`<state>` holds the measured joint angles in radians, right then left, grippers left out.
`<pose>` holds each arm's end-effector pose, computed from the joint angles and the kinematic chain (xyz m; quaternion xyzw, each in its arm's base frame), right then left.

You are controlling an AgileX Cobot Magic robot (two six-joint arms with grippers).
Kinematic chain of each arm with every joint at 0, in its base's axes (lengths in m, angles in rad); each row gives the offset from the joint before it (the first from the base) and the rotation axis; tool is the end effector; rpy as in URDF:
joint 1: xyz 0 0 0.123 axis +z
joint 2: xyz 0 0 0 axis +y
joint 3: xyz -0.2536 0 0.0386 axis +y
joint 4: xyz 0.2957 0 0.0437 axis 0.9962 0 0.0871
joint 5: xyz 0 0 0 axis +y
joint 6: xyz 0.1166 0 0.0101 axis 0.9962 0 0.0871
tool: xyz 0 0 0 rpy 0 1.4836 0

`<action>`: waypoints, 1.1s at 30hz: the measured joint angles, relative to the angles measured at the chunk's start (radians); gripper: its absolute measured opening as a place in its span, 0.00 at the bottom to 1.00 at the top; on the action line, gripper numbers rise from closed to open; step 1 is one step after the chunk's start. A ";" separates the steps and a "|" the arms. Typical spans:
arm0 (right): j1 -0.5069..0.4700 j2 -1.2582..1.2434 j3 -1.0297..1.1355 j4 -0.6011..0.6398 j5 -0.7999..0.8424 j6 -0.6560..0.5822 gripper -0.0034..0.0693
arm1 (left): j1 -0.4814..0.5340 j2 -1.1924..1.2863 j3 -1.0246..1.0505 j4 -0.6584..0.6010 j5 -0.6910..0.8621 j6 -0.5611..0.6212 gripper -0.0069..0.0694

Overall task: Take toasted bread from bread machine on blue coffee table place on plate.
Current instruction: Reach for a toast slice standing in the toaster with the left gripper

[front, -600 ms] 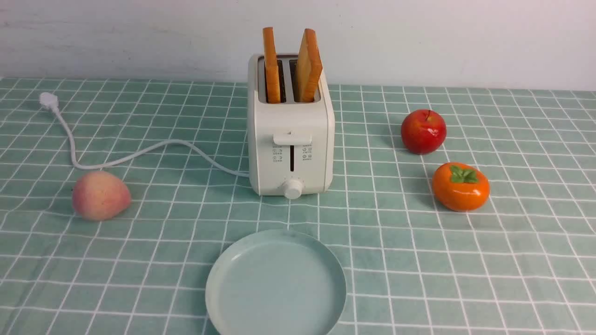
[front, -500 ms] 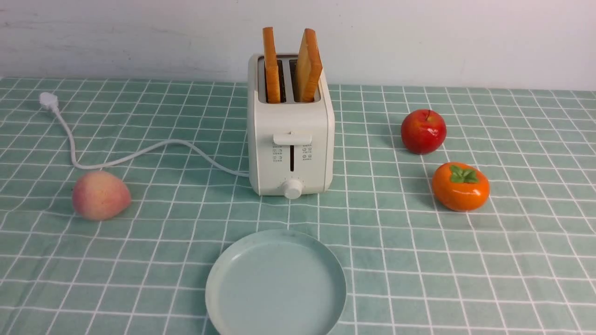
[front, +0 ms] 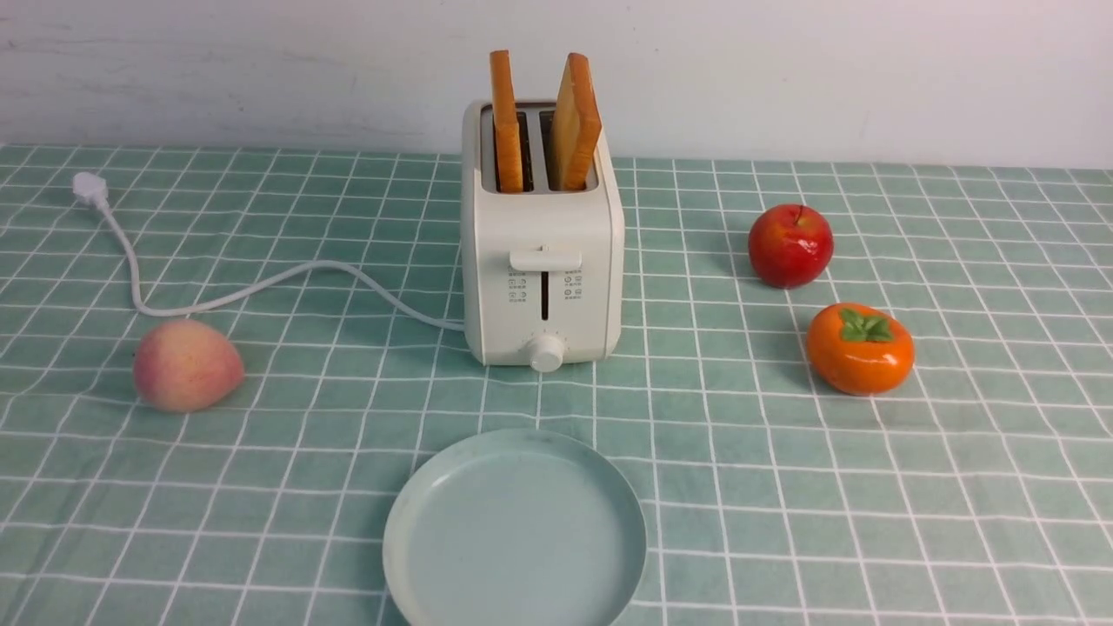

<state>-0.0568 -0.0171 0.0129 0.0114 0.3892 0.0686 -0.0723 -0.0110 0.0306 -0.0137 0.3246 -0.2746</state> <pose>0.1529 -0.0082 0.1678 0.0533 0.8024 0.0084 0.5943 0.1552 -0.0118 0.1669 -0.0837 0.7874 -0.1110 0.6005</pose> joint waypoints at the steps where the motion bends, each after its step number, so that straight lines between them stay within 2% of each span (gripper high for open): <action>1: 0.000 0.000 0.000 0.000 0.000 0.000 0.38 | 0.000 0.000 0.000 -0.027 -0.061 -0.020 0.40; 7: 0.000 0.000 0.000 0.000 0.000 0.000 0.38 | 0.000 0.000 0.000 -0.267 -0.325 -0.177 0.40; 13: 0.000 0.000 0.000 0.025 -0.009 0.004 0.38 | 0.000 0.000 0.000 -0.401 -0.529 -0.211 0.40; 15: -0.001 0.000 0.007 0.102 -0.046 0.032 0.38 | 0.000 0.000 0.000 -0.420 -0.607 -0.212 0.40; 18: -0.001 0.000 0.012 0.299 -0.158 0.100 0.38 | 0.000 0.000 0.000 -0.432 -0.758 -0.231 0.37; 19: -0.001 0.000 0.012 0.299 -0.168 0.104 0.38 | 0.000 0.000 0.000 -0.432 -0.767 -0.233 0.37; 20: -0.001 0.000 0.012 0.403 -0.251 0.126 0.38 | 0.000 0.000 -0.003 -0.427 -0.825 -0.244 0.30; 21: -0.001 0.000 0.012 0.452 -0.300 0.132 0.38 | 0.000 0.000 -0.015 -0.416 -0.826 -0.247 0.24; 24: -0.001 0.000 0.012 0.565 -0.423 0.132 0.38 | 0.000 0.000 -0.100 -0.339 -0.750 -0.248 0.08; 26: -0.001 0.000 0.012 0.595 -0.457 0.132 0.38 | 0.000 0.000 -0.156 -0.301 -0.696 -0.251 0.07; 28: -0.001 0.000 0.012 0.624 -0.523 0.132 0.38 | 0.000 0.030 -0.327 -0.244 -0.511 -0.255 0.07; 30: -0.001 0.000 0.012 0.630 -0.536 0.132 0.38 | 0.000 0.078 -0.412 -0.232 -0.405 -0.255 0.07; 31: -0.002 0.000 0.012 0.633 -0.549 0.133 0.38 | 0.000 0.146 -0.526 -0.220 -0.254 -0.243 0.07; 32: -0.002 0.000 0.012 0.633 -0.551 0.133 0.38 | 0.000 0.157 -0.541 -0.218 -0.236 -0.238 0.07; 33: -0.002 0.000 0.012 0.633 -0.556 0.133 0.38 | 0.000 0.255 -0.635 -0.206 -0.079 -0.206 0.07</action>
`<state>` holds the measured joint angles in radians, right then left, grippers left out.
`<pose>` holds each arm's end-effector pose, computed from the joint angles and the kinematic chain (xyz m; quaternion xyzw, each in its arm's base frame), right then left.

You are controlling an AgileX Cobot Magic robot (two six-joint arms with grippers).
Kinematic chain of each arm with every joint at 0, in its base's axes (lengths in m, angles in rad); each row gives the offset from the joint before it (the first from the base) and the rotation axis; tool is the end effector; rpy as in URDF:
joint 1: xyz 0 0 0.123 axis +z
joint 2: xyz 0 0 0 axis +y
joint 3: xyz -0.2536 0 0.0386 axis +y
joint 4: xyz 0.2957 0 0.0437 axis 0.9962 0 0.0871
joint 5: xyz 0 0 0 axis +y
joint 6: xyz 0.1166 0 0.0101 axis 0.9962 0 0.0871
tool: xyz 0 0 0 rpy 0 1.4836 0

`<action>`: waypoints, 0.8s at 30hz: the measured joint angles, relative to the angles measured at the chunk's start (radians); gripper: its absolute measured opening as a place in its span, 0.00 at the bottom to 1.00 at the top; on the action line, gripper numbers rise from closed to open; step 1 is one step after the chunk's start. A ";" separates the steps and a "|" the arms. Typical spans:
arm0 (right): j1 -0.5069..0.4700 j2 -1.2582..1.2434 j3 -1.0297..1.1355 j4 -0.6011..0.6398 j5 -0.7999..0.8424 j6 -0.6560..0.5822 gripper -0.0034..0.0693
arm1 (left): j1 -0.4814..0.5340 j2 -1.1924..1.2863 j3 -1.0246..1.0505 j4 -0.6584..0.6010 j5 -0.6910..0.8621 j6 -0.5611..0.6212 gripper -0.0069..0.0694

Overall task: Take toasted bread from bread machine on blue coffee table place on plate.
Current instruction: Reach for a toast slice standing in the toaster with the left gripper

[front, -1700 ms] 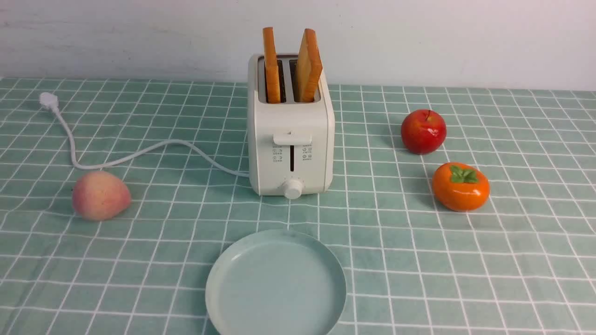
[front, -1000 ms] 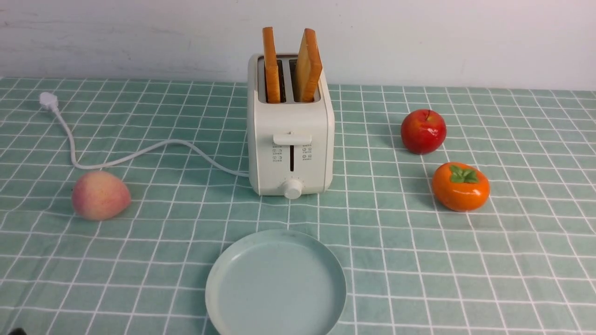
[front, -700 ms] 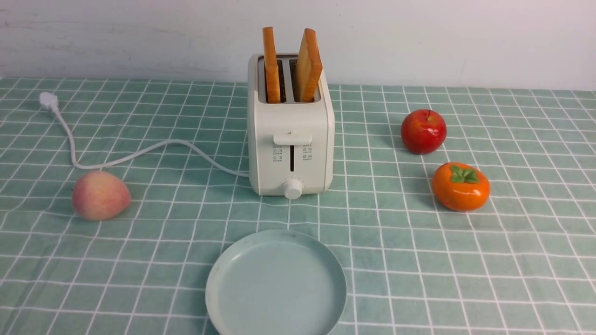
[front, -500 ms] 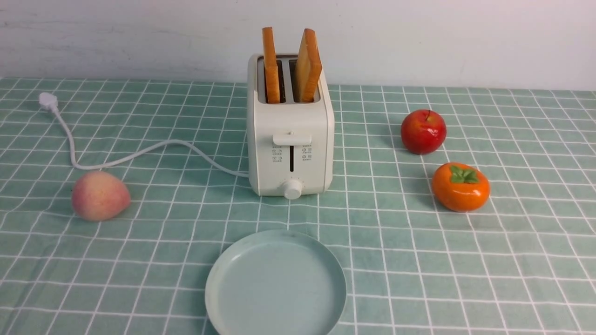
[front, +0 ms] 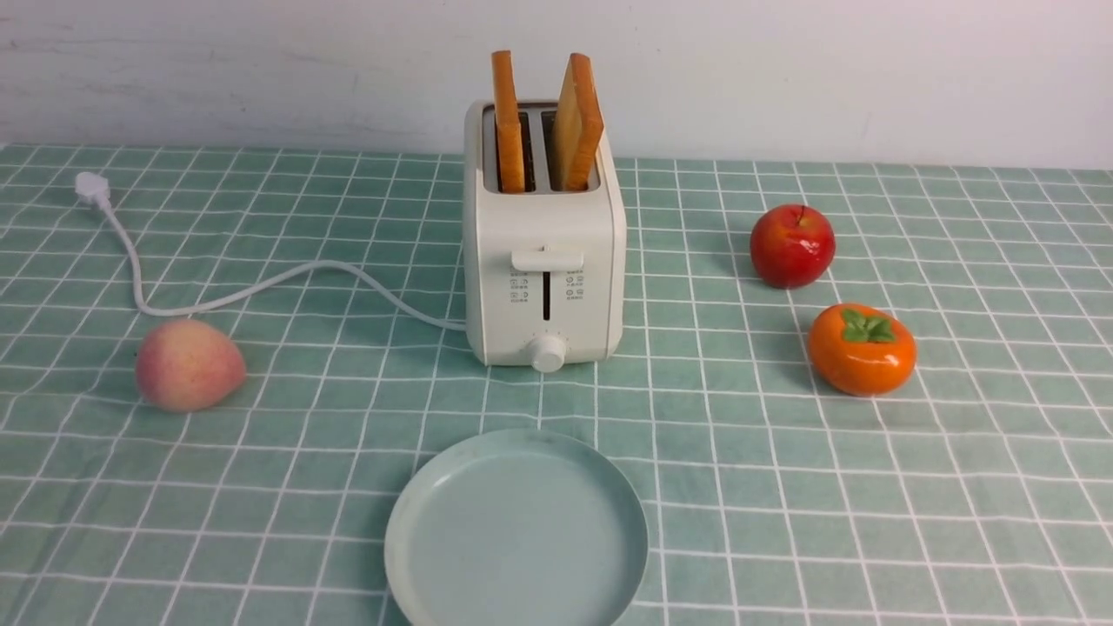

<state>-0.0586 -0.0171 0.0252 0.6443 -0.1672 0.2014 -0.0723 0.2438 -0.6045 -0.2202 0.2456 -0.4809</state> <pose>0.1547 -0.0207 0.2231 0.3072 0.5481 0.2666 0.7309 0.1380 -0.0162 0.3910 -0.1732 0.6057 -0.3060 0.7138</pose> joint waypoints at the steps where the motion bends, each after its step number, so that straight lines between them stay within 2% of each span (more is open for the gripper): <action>1: 0.000 0.000 -0.005 0.000 0.008 0.000 0.37 | 0.000 0.053 -0.064 0.007 0.082 0.023 0.07; 3: 0.002 0.000 -0.052 0.001 0.098 0.002 0.36 | 0.000 0.178 -0.155 0.011 0.268 0.083 0.07; 4: 0.006 0.000 -0.116 -0.004 0.195 0.000 0.33 | 0.000 0.264 -0.210 0.011 0.378 0.113 0.07; 7: 0.012 0.027 -0.325 -0.066 0.443 -0.061 0.22 | 0.000 0.479 -0.292 -0.004 0.530 0.191 0.07; 10: 0.012 0.134 -0.508 -0.142 0.629 -0.119 0.07 | 0.000 0.657 -0.335 -0.061 0.552 0.289 0.07; 12: 0.012 0.252 -0.645 -0.174 0.786 -0.139 0.03 | 0.000 0.804 -0.360 -0.101 0.525 0.386 0.07; 17: 0.012 0.465 -0.818 -0.205 1.077 -0.178 0.03 | -0.041 1.094 -0.521 -0.161 0.501 0.473 0.07; 19: 0.012 0.492 -0.828 -0.205 1.105 -0.189 0.03 | -0.065 1.144 -0.582 -0.159 0.501 0.481 0.07; 22: 0.012 0.545 -0.831 -0.200 1.152 -0.201 0.03 | -0.156 1.322 -0.797 -0.133 0.510 0.481 0.07; 24: 0.012 0.548 -0.831 -0.200 1.154 -0.208 0.03 | -0.177 1.374 -0.885 -0.119 0.526 0.467 0.07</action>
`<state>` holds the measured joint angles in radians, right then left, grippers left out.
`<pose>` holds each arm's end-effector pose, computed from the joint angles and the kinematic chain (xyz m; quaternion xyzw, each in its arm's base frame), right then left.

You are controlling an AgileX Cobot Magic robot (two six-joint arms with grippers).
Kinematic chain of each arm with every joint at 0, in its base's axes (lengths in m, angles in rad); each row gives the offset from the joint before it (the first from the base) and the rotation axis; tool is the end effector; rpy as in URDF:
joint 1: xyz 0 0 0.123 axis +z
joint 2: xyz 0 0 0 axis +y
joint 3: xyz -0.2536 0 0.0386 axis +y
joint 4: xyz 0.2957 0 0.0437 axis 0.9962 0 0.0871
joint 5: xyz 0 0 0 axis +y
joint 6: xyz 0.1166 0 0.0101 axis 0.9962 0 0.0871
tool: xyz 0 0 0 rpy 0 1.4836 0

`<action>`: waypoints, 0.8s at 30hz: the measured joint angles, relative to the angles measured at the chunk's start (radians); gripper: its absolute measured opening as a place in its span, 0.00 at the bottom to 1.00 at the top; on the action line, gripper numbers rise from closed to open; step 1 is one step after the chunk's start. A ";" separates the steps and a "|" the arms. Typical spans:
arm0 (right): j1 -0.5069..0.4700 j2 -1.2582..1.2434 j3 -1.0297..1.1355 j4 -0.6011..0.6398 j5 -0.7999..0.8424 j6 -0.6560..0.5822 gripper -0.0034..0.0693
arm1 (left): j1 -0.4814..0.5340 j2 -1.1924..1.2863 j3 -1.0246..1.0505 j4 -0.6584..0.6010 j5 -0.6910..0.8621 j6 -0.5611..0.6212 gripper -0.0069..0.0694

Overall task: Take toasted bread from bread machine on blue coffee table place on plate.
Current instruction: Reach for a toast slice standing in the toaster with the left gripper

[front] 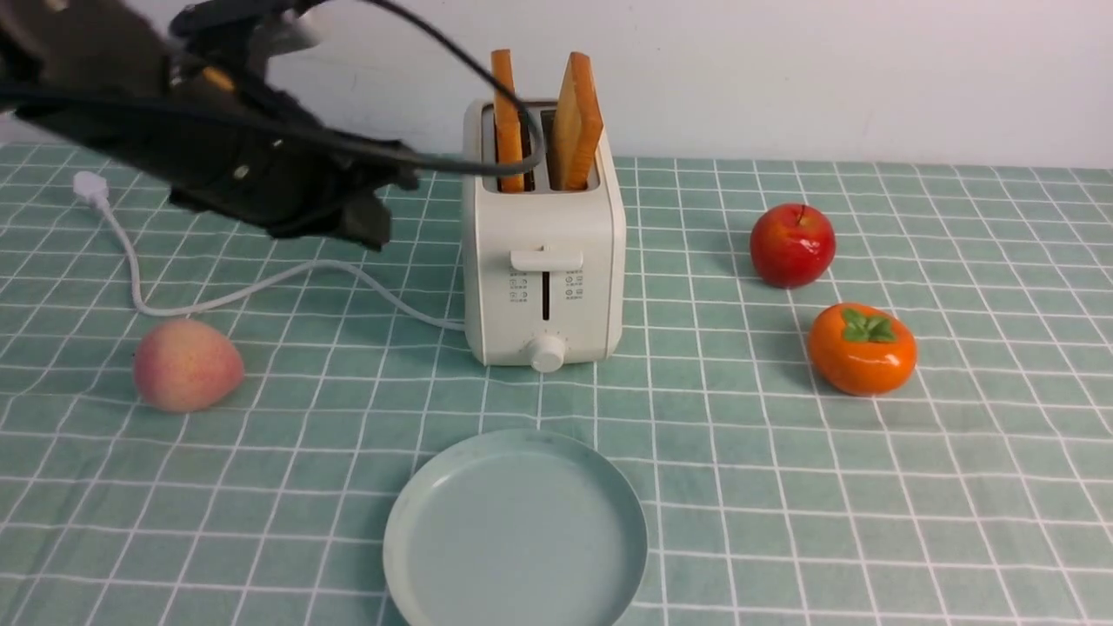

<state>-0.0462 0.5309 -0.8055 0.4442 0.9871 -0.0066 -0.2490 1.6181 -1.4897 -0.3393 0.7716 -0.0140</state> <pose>0.1669 0.0343 0.3472 0.0416 0.8678 0.2071 0.4498 0.4100 -0.1323 0.2996 0.0389 0.9175 -0.2006 0.3413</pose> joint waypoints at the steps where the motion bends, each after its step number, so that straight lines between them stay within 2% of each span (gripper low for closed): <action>1: 0.000 0.000 0.000 0.000 0.000 0.000 0.03 | -0.007 0.034 -0.042 0.006 0.006 -0.008 0.07; 7: 0.000 0.000 0.000 -0.006 0.000 -0.002 0.04 | -0.016 0.179 -0.291 0.012 -0.003 -0.021 0.07; 10: 0.000 0.000 0.000 -0.010 -0.001 -0.002 0.04 | -0.018 0.213 -0.333 0.004 -0.034 -0.020 0.08; 11: 0.000 0.000 0.000 -0.011 -0.003 -0.002 0.04 | -0.022 0.234 -0.349 -0.009 -0.074 -0.012 0.11; 15: 0.000 0.000 0.000 -0.011 -0.023 -0.002 0.04 | -0.043 0.274 -0.362 -0.037 -0.159 0.041 0.26; 16: 0.000 0.000 0.000 -0.011 -0.035 -0.002 0.05 | -0.058 0.296 -0.364 -0.044 -0.201 0.093 0.39; 21: 0.000 0.000 0.000 -0.011 -0.042 -0.002 0.05 | -0.071 0.364 -0.364 -0.058 -0.308 0.116 0.70; 24: 0.000 0.000 0.000 -0.011 -0.042 -0.002 0.05 | -0.070 0.400 -0.364 -0.058 -0.347 0.112 0.78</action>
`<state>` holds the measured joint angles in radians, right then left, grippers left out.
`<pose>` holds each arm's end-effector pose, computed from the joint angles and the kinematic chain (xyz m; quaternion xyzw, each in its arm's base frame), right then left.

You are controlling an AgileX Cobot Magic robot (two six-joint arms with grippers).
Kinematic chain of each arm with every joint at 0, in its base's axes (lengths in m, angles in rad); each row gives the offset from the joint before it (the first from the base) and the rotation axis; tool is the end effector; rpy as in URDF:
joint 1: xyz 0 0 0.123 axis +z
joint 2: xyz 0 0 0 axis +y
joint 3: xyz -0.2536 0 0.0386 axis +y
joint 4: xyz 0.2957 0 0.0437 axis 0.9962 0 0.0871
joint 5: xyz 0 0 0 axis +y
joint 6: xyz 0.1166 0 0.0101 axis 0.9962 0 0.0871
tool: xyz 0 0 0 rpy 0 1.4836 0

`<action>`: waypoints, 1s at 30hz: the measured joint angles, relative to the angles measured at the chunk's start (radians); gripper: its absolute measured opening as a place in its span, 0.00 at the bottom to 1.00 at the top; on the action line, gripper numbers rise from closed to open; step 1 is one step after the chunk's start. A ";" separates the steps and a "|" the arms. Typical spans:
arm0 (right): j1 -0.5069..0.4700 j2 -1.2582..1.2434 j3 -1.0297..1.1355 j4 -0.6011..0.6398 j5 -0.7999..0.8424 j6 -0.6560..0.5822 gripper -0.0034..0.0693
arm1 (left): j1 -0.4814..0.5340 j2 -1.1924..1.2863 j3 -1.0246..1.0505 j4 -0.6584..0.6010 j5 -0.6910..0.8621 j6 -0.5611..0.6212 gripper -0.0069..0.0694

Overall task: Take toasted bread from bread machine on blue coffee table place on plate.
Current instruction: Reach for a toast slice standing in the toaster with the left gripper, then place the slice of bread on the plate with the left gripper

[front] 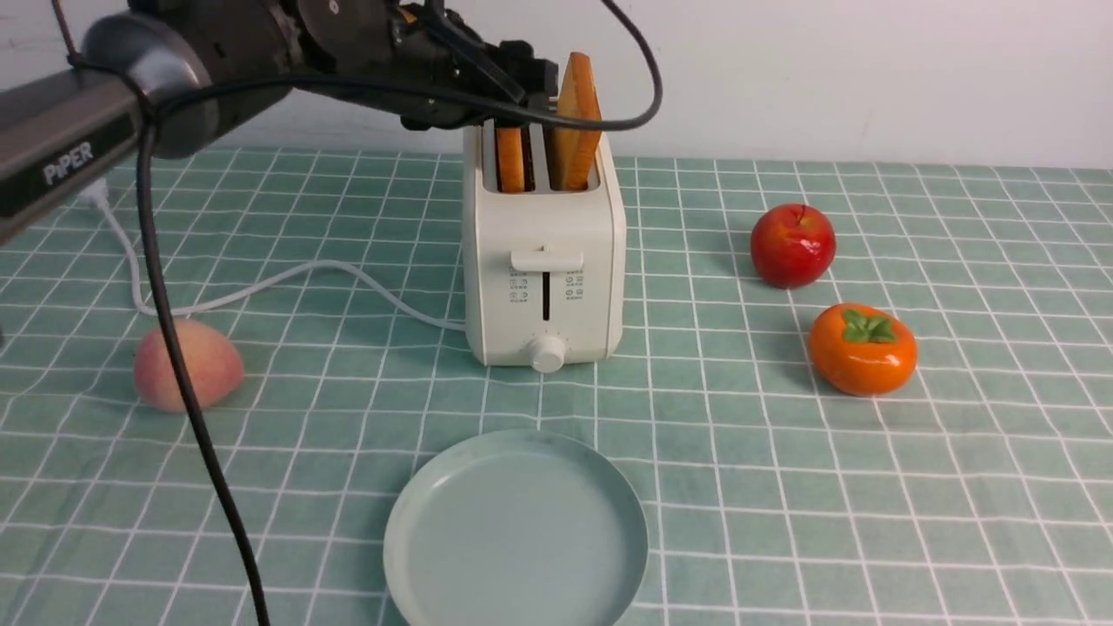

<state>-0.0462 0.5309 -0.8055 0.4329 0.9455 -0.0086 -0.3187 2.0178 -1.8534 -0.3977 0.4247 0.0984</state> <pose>0.1698 0.0320 0.3505 0.0444 0.8594 0.2001 0.4684 0.5128 -0.1889 0.2771 0.0637 0.8488 -0.2156 0.4785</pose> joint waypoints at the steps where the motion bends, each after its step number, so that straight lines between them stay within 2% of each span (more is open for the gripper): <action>1: 0.000 0.000 0.000 0.000 0.000 0.000 0.05 | 0.000 0.009 0.000 0.000 -0.008 -0.001 0.78; 3: 0.000 0.000 0.000 0.000 0.000 0.000 0.05 | 0.000 0.028 0.000 0.000 -0.017 -0.003 0.74; 5: 0.000 0.000 0.000 0.000 0.000 0.000 0.06 | 0.000 0.038 0.000 0.001 -0.022 -0.003 0.60; 6: 0.000 0.000 0.000 0.000 0.000 0.000 0.06 | 0.000 0.038 0.000 0.001 -0.022 -0.003 0.58; 7: 0.000 0.000 0.000 0.000 0.000 0.000 0.06 | 0.000 0.036 0.000 0.006 -0.020 -0.003 0.36; 8: 0.000 0.000 0.000 0.000 0.000 0.000 0.06 | 0.000 0.034 0.000 0.009 -0.019 -0.003 0.31; 9: 0.000 0.000 0.000 0.000 0.000 0.000 0.07 | 0.000 0.021 0.000 0.019 -0.006 -0.003 0.18; 16: 0.000 0.000 0.000 0.000 0.000 0.000 0.07 | 0.002 -0.157 0.000 0.032 0.094 -0.003 0.21; 19: 0.000 0.000 0.000 0.000 0.000 0.000 0.07 | 0.002 -0.287 -0.001 0.046 0.183 -0.003 0.21; 23: 0.000 0.000 0.000 0.000 -0.003 0.000 0.08 | 0.002 -0.399 -0.009 0.071 0.352 -0.003 0.21; 25: 0.000 0.000 0.000 0.000 -0.008 0.000 0.08 | 0.002 -0.434 -0.011 0.072 0.516 -0.003 0.21; 26: 0.000 0.000 0.000 0.000 -0.009 0.000 0.08 | 0.002 -0.435 0.003 0.060 0.598 -0.003 0.21; 30: 0.000 0.000 0.000 0.001 -0.009 0.000 0.09 | 0.002 -0.429 0.113 -0.023 0.715 0.006 0.21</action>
<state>-0.0462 0.5309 -0.8055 0.4338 0.9370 -0.0086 -0.3168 1.5887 -1.7404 -0.4207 1.1394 0.1039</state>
